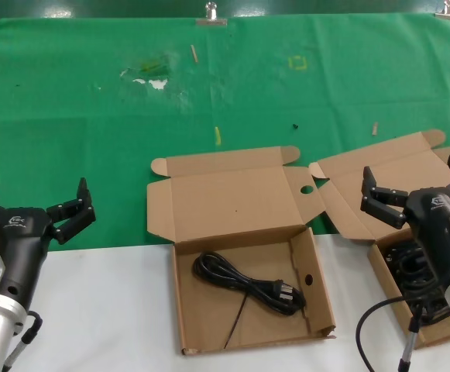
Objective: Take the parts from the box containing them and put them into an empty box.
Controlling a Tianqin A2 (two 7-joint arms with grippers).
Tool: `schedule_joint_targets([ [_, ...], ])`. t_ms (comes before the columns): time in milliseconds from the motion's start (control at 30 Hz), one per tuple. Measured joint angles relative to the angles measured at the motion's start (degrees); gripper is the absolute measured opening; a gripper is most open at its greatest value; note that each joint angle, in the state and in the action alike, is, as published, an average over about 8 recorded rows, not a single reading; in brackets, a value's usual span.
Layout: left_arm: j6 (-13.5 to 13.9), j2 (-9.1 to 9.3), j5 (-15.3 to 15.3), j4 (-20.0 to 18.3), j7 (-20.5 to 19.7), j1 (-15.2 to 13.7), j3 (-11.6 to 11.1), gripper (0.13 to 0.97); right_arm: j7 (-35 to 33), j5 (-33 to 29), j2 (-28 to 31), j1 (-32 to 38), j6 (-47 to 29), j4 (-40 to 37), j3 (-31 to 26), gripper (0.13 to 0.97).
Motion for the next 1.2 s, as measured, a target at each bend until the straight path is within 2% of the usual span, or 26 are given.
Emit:
schedule_joint_targets([
  [1200, 0.0, 0.0, 0.0, 0.0, 0.0, 0.0, 0.0, 0.966, 0.0, 0.0, 0.0, 0.0, 0.0, 0.0, 0.0, 0.966],
])
